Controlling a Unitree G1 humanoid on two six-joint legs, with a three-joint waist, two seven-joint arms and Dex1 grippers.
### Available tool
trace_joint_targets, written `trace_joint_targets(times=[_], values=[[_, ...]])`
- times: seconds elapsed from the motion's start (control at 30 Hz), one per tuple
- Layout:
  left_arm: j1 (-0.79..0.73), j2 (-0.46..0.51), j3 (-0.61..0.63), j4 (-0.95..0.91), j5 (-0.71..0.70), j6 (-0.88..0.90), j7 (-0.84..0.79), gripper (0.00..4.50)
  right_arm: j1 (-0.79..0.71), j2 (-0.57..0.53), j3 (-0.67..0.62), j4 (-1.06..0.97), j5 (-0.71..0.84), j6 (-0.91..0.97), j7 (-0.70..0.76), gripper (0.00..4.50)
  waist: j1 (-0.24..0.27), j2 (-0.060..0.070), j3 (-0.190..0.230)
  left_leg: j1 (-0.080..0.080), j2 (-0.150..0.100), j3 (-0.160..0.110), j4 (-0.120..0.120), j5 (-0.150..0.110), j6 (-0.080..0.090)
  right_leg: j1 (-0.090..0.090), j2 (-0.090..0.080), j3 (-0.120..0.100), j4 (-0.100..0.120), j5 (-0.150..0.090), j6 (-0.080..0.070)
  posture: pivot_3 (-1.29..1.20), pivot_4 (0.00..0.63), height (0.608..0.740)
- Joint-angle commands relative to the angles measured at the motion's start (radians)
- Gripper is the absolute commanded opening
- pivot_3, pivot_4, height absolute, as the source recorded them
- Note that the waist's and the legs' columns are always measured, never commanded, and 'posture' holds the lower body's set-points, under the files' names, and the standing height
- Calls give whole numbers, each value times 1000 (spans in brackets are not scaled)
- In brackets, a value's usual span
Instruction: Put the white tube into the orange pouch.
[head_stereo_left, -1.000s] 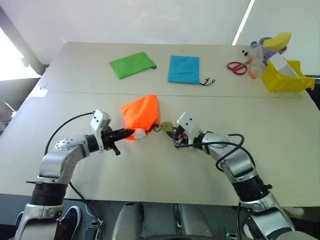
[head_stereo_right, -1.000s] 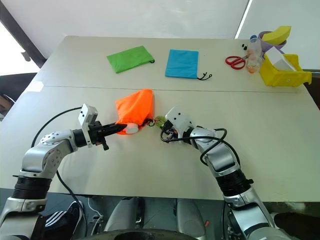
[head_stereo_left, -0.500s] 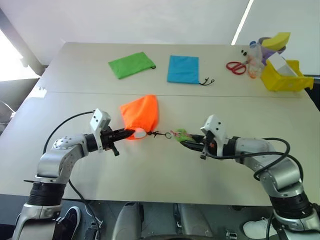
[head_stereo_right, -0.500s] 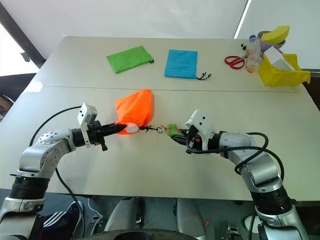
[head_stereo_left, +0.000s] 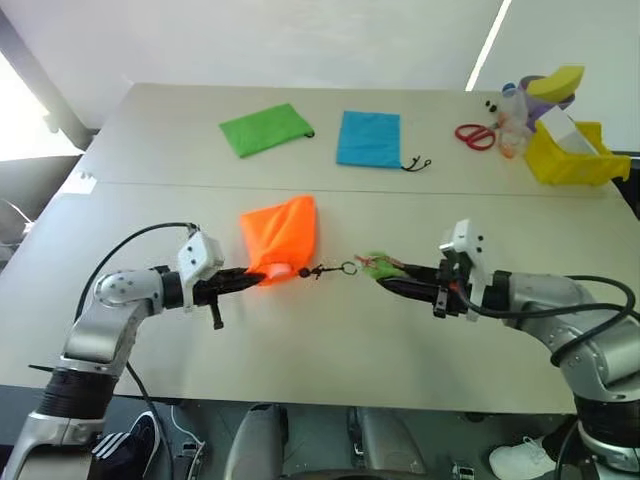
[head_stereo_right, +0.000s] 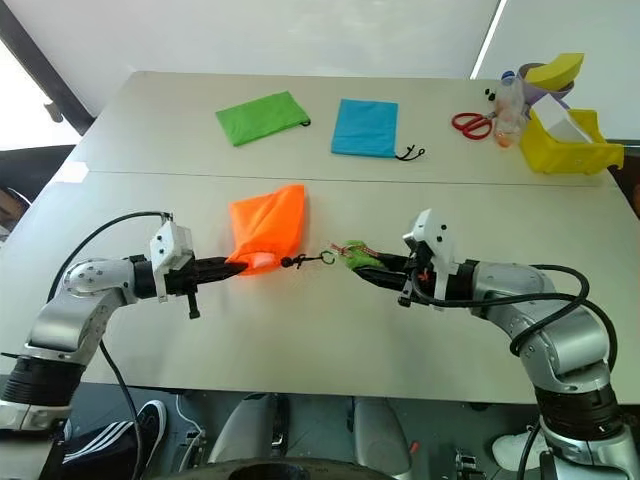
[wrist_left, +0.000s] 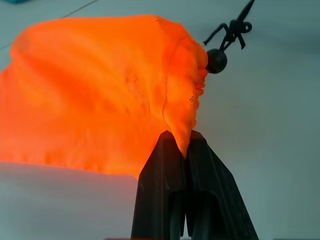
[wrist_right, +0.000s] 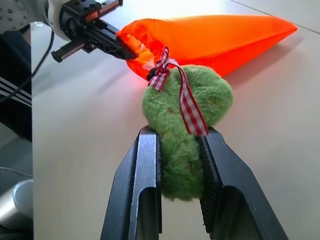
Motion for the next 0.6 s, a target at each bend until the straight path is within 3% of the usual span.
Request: trace_joint_targets(times=[0.03, 0.2, 0.3, 0.5, 0.6], values=[[-14, -14, -7, 29, 29, -66, 9, 0, 24, -32, 44, 12, -60, -60, 2, 897, 0, 0, 0, 0, 0, 0, 0, 0, 0, 0, 0, 0, 0, 0, 0, 0, 150, 740], [-14, -27, -15, 43, 23, -79, -6, 0, 60, -69, 43, 46, -96, -103, 15, 897, 1, 0, 0, -1, 0, 0, 0, 0, 0, 0, 0, 0, 0, 0, 0, 0, 150, 740], [-26, -58, -1, 4, -96, 85, -20, 827, 63, -60, 51, 51, -93, -115, 8, 837, 0, 0, 0, -1, 0, 0, 0, 0, 0, 0, 0, 0, 0, 0, 1, 0, 150, 740], [-54, -31, 14, -76, -246, 309, -74, 3831, 75, -54, 66, 41, -101, -128, -4, 837, -1, 0, 0, 0, 0, -1, 1, 0, 0, 0, 1, 0, 2, 0, 1, 0, 150, 740], [-160, -35, 26, -41, -306, 417, -74, 3831, 70, -51, 73, 64, -129, -153, -15, 837, 0, -1, 0, 0, 0, -1, 1, 0, 0, 0, 2, 0, 2, 0, 1, 0, 150, 740]])
